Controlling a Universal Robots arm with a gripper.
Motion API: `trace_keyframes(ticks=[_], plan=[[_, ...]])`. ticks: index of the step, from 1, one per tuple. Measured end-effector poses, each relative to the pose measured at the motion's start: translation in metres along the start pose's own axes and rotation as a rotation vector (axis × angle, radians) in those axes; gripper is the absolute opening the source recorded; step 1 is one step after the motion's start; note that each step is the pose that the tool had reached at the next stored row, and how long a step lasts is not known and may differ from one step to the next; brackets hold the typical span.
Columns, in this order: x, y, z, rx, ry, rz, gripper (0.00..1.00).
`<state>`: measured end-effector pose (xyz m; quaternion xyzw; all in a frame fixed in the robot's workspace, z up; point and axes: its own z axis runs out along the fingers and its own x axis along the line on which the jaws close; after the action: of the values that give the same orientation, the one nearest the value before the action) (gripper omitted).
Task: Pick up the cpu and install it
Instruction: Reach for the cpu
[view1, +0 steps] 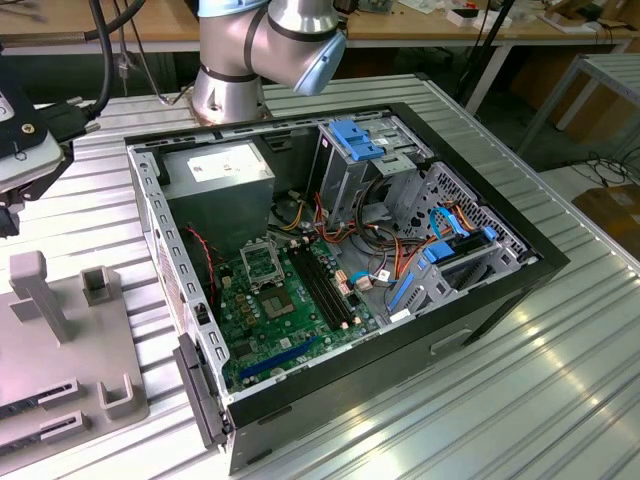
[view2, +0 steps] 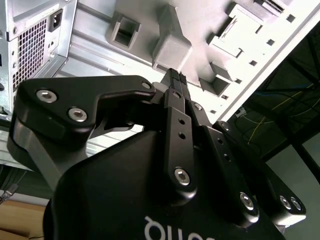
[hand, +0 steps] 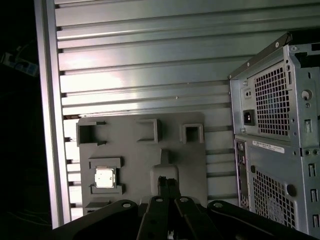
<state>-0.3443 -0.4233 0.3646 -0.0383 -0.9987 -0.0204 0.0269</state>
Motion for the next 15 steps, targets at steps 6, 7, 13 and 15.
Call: trace_keyframes(ticks=[6, 7, 13, 15], plan=[[0.0020, -0.0001, 0.0001, 0.0000, 0.0000, 0.000, 0.11], [0.0023, -0.0002, 0.0001, 0.0001, 0.0000, 0.000, 0.11], [0.0043, -0.0003, 0.0003, 0.0000, -0.0001, 0.000, 0.11], [0.0049, -0.0004, 0.0003, 0.0000, 0.0000, 0.000, 0.11]])
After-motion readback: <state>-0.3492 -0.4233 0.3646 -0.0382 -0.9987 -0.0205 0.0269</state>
